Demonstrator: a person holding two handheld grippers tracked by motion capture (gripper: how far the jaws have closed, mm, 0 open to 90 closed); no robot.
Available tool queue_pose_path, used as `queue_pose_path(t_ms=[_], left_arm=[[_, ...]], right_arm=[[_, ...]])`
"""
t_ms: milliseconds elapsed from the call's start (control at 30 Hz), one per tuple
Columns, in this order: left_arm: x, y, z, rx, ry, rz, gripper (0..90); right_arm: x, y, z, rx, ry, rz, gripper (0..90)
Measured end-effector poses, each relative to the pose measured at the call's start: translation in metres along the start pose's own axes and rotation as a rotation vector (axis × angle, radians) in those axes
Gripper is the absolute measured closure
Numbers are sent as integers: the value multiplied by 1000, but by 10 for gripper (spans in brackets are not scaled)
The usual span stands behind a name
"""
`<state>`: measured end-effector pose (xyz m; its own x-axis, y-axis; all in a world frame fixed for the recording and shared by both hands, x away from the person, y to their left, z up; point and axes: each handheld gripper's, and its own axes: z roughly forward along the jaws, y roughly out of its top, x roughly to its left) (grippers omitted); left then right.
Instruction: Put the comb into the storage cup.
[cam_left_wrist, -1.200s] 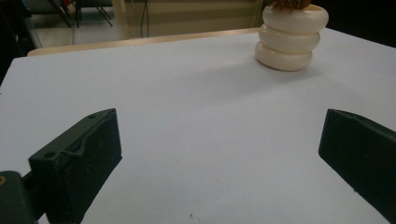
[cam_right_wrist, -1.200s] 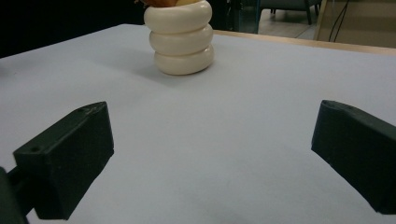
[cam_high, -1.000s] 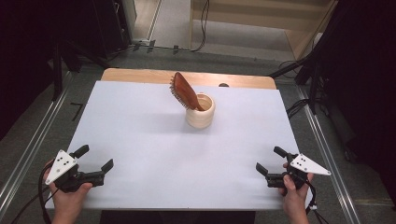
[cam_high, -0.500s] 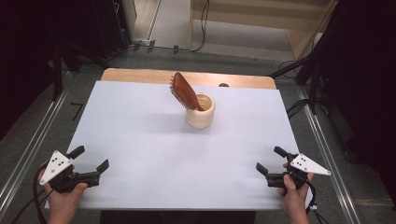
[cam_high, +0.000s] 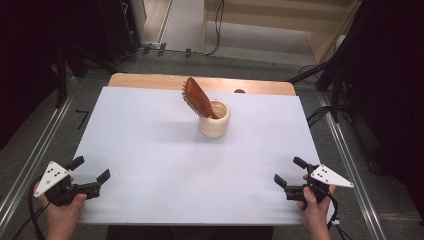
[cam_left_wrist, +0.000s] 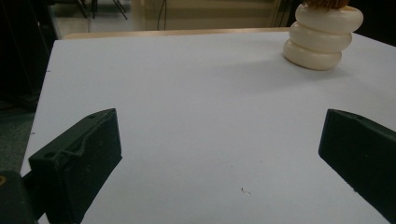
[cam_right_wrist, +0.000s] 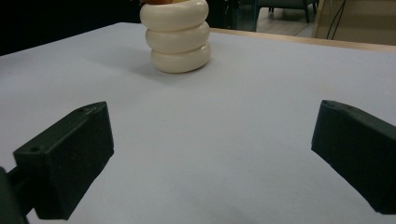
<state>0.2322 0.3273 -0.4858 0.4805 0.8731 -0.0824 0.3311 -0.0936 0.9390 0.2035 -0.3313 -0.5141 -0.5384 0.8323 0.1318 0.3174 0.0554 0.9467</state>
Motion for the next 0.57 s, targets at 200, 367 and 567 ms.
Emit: queue_pose_path(t_ms=[200, 367, 567], left_arm=[[1, -2, 1, 0, -8, -2, 0], [2, -3, 0, -11, -9, -15, 0], [1, -3, 0, -10, -11, -10, 0]], right_arm=[[0, -1, 2, 3, 5, -5, 0], [-1, -1, 2, 2, 2, 0, 0], [0, -1, 2, 4, -1, 3, 0]])
